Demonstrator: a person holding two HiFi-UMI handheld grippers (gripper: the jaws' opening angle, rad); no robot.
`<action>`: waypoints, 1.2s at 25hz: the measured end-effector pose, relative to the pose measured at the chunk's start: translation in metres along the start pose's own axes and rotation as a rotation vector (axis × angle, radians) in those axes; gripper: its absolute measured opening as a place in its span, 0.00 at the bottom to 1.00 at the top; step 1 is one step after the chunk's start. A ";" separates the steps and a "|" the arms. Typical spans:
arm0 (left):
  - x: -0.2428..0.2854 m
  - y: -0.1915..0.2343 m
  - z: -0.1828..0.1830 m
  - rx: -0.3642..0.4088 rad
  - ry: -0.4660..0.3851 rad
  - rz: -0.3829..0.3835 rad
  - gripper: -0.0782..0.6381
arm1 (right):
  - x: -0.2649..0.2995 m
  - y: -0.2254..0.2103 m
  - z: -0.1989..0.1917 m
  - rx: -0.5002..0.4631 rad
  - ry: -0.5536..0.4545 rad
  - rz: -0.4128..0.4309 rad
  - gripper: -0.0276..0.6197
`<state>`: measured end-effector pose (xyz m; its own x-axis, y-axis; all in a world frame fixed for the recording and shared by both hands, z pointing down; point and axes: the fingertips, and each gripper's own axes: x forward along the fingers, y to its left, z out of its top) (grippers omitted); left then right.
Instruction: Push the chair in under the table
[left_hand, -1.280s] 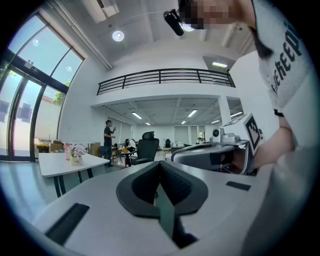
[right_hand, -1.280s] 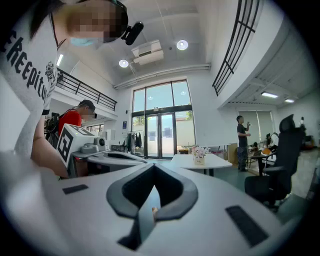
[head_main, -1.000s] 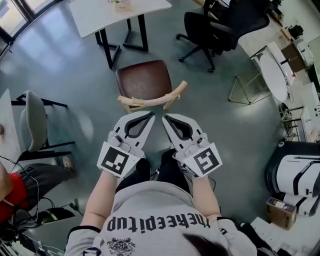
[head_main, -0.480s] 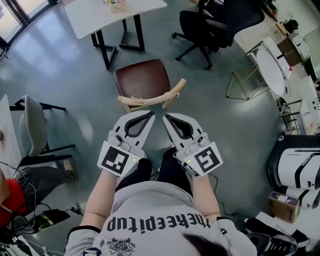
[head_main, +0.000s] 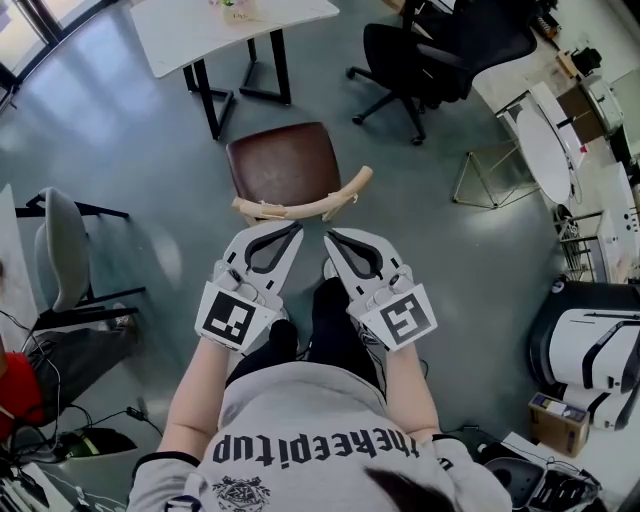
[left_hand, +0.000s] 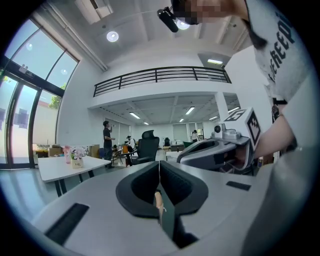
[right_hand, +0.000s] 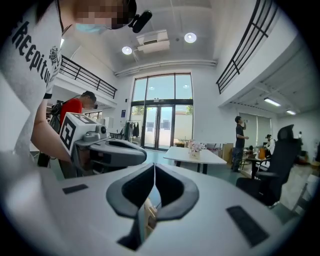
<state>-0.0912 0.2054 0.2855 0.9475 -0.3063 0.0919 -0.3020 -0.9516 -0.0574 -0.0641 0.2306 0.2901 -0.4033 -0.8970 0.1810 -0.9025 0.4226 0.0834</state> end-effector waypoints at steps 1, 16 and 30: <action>0.003 0.003 -0.002 -0.005 0.006 0.010 0.13 | 0.002 -0.004 -0.002 -0.004 0.007 0.009 0.06; 0.058 0.046 -0.034 0.001 0.114 0.165 0.13 | 0.052 -0.071 -0.026 -0.093 0.085 0.242 0.06; 0.087 0.052 -0.101 -0.001 0.309 0.181 0.19 | 0.075 -0.102 -0.089 -0.116 0.233 0.413 0.14</action>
<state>-0.0348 0.1270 0.3906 0.8022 -0.4632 0.3766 -0.4620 -0.8812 -0.0997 0.0113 0.1316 0.3821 -0.6677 -0.6037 0.4356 -0.6460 0.7607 0.0641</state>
